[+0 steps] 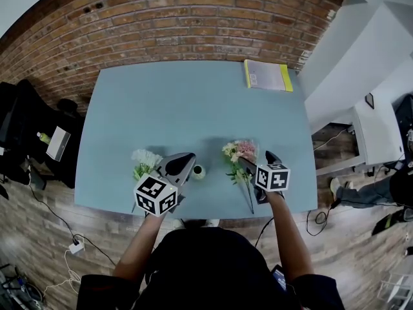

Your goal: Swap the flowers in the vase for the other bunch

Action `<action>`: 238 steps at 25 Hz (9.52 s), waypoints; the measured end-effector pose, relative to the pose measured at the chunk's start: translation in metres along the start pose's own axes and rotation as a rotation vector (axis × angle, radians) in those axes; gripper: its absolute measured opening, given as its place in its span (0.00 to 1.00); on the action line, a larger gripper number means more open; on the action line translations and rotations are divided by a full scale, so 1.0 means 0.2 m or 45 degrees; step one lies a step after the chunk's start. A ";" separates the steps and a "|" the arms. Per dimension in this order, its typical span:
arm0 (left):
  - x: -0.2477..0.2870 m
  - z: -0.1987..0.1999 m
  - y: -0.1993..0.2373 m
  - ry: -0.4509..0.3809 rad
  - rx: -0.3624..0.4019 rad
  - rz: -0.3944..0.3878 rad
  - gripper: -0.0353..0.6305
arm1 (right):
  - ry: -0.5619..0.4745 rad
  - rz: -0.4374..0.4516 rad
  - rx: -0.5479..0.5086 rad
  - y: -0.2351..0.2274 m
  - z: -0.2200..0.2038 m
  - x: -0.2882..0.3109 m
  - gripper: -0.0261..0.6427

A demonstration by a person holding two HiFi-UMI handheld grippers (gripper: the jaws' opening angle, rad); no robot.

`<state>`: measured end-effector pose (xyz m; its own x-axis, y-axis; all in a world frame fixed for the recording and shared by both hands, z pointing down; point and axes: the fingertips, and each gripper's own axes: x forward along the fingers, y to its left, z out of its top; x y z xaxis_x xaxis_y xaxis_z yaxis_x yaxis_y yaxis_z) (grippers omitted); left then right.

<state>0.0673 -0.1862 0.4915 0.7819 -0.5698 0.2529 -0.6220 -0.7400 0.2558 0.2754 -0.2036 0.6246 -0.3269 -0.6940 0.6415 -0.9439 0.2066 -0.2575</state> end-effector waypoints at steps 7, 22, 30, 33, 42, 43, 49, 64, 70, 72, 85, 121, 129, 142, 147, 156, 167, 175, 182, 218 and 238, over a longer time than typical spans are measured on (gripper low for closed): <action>0.02 -0.02 0.00 0.007 -0.014 0.011 0.07 | 0.053 0.013 0.015 -0.02 -0.07 0.05 0.84; 0.02 -0.04 0.00 -0.007 -0.051 0.043 0.07 | 0.188 0.092 0.015 0.00 -0.20 0.15 0.84; 0.03 -0.05 0.03 0.000 -0.061 0.074 0.07 | 0.253 0.111 0.013 -0.02 -0.25 0.21 0.84; 0.03 -0.06 0.03 0.009 -0.067 0.082 0.07 | 0.280 0.122 0.016 -0.01 -0.27 0.23 0.84; 0.03 -0.06 0.06 0.016 -0.075 0.110 0.07 | 0.343 0.141 -0.005 0.00 -0.31 0.28 0.84; 0.02 -0.06 0.07 0.014 -0.077 0.116 0.07 | 0.349 0.141 -0.009 0.00 -0.32 0.29 0.84; 0.02 -0.07 0.08 0.019 -0.080 0.129 0.07 | 0.395 0.141 -0.025 0.00 -0.36 0.31 0.84; 0.02 -0.08 0.07 0.022 -0.088 0.142 0.07 | 0.460 0.112 -0.077 -0.02 -0.41 0.34 0.83; 0.02 -0.07 0.08 0.017 -0.087 0.146 0.07 | 0.481 0.105 -0.086 -0.02 -0.41 0.34 0.83; 0.01 -0.07 0.08 0.014 -0.086 0.147 0.07 | 0.488 0.100 -0.093 -0.02 -0.42 0.34 0.83; 0.00 -0.06 0.11 0.005 -0.085 0.152 0.07 | 0.523 0.055 -0.105 -0.04 -0.42 0.34 0.68; -0.02 -0.05 0.15 0.004 -0.098 0.154 0.07 | 0.492 0.082 -0.106 0.00 -0.36 0.34 0.46; -0.06 -0.05 0.17 -0.001 -0.098 0.150 0.07 | 0.435 0.100 -0.129 0.08 -0.29 0.33 0.45; -0.17 -0.06 0.19 0.009 -0.092 0.108 0.07 | 0.252 0.156 -0.143 0.32 -0.04 0.25 0.45; -0.23 -0.07 0.20 0.010 -0.093 0.100 0.07 | 0.185 0.171 -0.177 0.45 0.07 0.20 0.45; -0.34 -0.07 0.25 0.006 -0.090 0.094 0.07 | 0.027 0.193 -0.246 0.69 0.32 0.10 0.45; -0.44 -0.07 0.29 -0.011 -0.090 0.094 0.07 | -0.236 0.239 -0.337 1.01 0.71 -0.09 0.45; -0.51 -0.07 0.30 -0.019 -0.090 0.098 0.07 | -0.423 0.235 -0.383 1.15 0.94 -0.21 0.45; -0.57 -0.09 0.31 -0.020 -0.097 0.109 0.07 | -0.622 0.215 -0.412 1.24 1.06 -0.28 0.45; -0.63 -0.19 0.22 0.008 -0.126 0.110 0.07 | -0.841 0.087 -0.398 1.13 0.76 -0.16 0.45; -0.61 -0.23 0.19 0.036 -0.134 0.111 0.07 | -0.690 0.166 -0.323 1.09 0.59 0.01 0.47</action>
<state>-0.0535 -0.1282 0.5130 0.7243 -0.6188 0.3041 -0.6894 -0.6460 0.3277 0.0738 -0.2413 0.4842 -0.4332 -0.8903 0.1406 -0.9011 0.4248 -0.0866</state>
